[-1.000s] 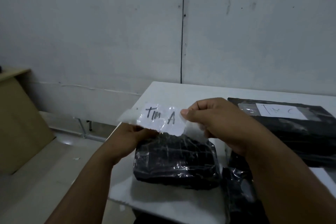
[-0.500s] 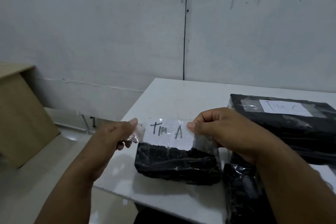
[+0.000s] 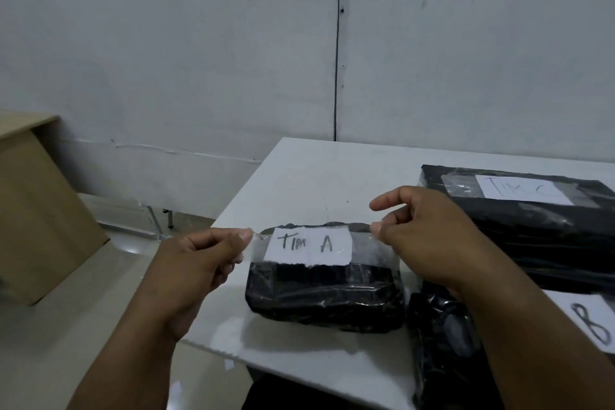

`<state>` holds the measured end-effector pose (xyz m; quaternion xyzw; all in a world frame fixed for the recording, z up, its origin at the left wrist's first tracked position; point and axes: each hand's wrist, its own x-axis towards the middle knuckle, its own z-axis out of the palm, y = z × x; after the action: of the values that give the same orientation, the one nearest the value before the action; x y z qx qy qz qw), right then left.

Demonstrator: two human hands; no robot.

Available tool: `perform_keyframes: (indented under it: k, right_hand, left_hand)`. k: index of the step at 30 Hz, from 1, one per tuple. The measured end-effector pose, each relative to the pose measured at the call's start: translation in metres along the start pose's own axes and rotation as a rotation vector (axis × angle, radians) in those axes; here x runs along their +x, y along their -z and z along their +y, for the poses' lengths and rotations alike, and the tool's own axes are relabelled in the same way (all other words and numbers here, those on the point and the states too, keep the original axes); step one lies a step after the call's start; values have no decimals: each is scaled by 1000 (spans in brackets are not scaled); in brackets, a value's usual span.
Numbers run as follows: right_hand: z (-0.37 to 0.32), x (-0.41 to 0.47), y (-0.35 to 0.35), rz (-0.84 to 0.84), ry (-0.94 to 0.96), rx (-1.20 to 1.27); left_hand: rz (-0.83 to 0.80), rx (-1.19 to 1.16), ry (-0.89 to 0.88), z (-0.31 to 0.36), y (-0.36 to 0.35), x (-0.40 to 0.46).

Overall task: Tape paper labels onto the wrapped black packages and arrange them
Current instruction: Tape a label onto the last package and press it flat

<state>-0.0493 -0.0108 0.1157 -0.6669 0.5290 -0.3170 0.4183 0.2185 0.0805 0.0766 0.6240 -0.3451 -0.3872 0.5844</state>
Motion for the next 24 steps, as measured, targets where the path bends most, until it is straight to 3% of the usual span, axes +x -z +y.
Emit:
perform_keyframes:
  k: [11, 24]
  right_hand:
    - [4, -6, -20, 186, 59, -291]
    - [11, -8, -28, 169, 131, -412]
  left_hand:
    - [72, 214, -110, -2, -7, -5]
    - [152, 362, -173, -4, -13, -12]
